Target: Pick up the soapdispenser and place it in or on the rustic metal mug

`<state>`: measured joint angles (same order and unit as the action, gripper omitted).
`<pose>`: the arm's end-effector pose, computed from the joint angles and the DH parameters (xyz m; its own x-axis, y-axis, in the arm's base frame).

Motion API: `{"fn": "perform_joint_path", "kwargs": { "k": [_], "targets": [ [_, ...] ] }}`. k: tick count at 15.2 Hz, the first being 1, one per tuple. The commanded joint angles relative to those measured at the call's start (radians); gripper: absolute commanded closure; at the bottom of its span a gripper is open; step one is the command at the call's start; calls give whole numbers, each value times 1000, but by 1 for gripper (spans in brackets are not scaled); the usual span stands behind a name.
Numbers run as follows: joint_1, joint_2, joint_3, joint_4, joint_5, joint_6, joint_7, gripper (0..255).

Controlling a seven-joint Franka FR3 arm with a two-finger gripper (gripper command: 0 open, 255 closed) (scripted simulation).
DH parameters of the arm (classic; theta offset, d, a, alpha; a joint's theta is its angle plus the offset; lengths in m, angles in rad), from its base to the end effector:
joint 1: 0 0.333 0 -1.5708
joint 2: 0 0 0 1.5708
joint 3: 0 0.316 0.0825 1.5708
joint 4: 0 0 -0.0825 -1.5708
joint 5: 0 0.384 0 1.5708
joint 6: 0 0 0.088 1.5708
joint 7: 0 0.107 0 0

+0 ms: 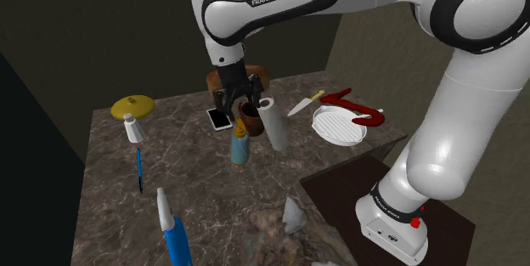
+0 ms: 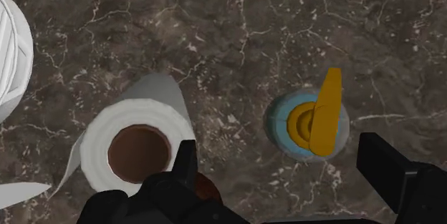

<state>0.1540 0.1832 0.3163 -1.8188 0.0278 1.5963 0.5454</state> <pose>0.5012 0.2497 0.4151 0.9232 -0.0946 -0.3724 -0.0490 -0.9903 0.1301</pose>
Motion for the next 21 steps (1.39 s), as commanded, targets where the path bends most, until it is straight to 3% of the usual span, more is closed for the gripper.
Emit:
{"fn": "perform_joint_path", "kwargs": {
  "k": [1,4,11,19,20,21],
  "targets": [
    [21,112,6,58,-23,-6,32,0],
    [53,220,10,166,-49,-32,64,0],
    [48,199,10,38,-44,74,61,0],
    [48,199,10,39,-44,74,61,0],
    [48,199,10,39,-44,74,61,255],
    [48,199,10,39,-44,74,61,255]
  ]
}}
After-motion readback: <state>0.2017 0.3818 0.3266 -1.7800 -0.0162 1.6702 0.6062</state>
